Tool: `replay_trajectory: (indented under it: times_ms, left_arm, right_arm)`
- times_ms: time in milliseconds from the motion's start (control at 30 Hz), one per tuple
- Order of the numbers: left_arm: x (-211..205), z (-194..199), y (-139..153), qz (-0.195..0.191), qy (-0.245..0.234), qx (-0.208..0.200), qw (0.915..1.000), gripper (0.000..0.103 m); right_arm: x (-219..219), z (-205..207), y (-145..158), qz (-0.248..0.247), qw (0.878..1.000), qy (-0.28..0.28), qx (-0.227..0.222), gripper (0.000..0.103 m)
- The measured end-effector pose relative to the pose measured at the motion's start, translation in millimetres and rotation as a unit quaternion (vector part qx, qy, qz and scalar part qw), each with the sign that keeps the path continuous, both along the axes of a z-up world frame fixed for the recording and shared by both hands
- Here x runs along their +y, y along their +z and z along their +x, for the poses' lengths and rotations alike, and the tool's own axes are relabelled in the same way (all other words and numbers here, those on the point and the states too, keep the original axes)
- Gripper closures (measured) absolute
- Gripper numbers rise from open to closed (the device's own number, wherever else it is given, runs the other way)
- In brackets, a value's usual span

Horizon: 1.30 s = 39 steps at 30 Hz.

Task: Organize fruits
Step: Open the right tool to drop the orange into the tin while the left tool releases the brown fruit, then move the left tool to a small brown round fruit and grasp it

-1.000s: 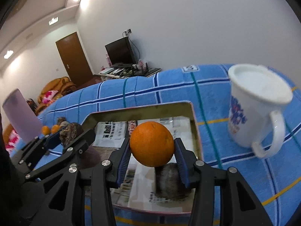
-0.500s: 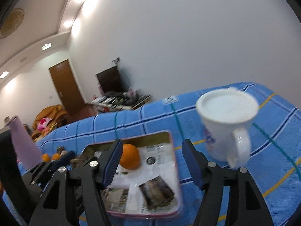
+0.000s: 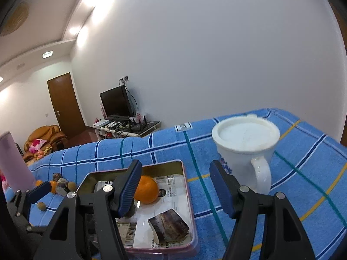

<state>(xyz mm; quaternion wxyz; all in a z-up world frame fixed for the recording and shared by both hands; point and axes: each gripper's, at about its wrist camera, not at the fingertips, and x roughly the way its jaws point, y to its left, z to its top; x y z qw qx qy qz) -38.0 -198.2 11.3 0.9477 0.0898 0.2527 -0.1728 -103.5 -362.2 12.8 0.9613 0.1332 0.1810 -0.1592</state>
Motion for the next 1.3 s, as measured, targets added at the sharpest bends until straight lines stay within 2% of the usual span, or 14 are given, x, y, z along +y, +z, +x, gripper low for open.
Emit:
replay_trajectory:
  times_ms: [167, 233, 367, 533, 700, 833, 967, 1067, 1200, 1300]
  left_arm:
    - [19.0, 8.5, -1.6, -0.007, 0.034, 0.020, 0.9992, 0.000]
    - [26.8, 6.5, 0.6, -0.003, 0.046, 0.009, 0.9989, 0.000]
    - [49.1, 5.1, 7.7, -0.001, 0.058, -0.015, 0.9982, 0.000]
    - [76.9, 6.7, 14.9, 0.040, 0.074, -0.062, 0.9946, 0.000]
    - [106.8, 17.2, 12.3, 0.050, 0.089, -0.069, 0.9924, 0.000]
    - [131.9, 30.7, 4.5, 0.037, 0.104, -0.055, 0.9923, 0.000]
    - [146.4, 39.4, -3.4, 0.023, 0.114, -0.048, 0.9920, 0.000]
    - [155.1, 42.9, -4.6, 0.012, 0.116, -0.040, 0.9924, 0.000]
    - [158.3, 40.9, -3.2, 0.025, 0.122, -0.063, 0.9902, 0.000]
    - [164.8, 43.4, 0.0, 0.024, 0.130, -0.065, 0.9891, 0.000]
  right_arm:
    - [14.4, -7.5, 2.7, -0.038, 0.999, 0.001, -0.028, 0.036]
    - [20.7, -11.6, 3.4, -0.053, 0.998, 0.001, -0.043, 0.036]
    - [29.1, -11.9, 5.4, -0.074, 0.996, 0.006, -0.045, 0.036]
    - [29.5, -19.9, 5.6, -0.071, 0.996, 0.000, -0.052, 0.037]
    - [39.6, -24.8, 6.3, -0.087, 0.995, -0.008, -0.054, 0.037]
    - [46.8, -23.5, 4.3, -0.074, 0.996, -0.015, -0.038, 0.037]
    - [60.6, -17.9, 2.9, -0.086, 0.996, -0.006, -0.020, 0.037]
    - [67.6, -10.8, 1.1, -0.070, 0.998, -0.001, -0.010, 0.037]
    - [86.0, 9.7, 0.7, -0.044, 0.999, 0.019, 0.009, 0.037]
    - [106.4, 31.0, 5.9, -0.023, 0.999, 0.040, 0.016, 0.037]
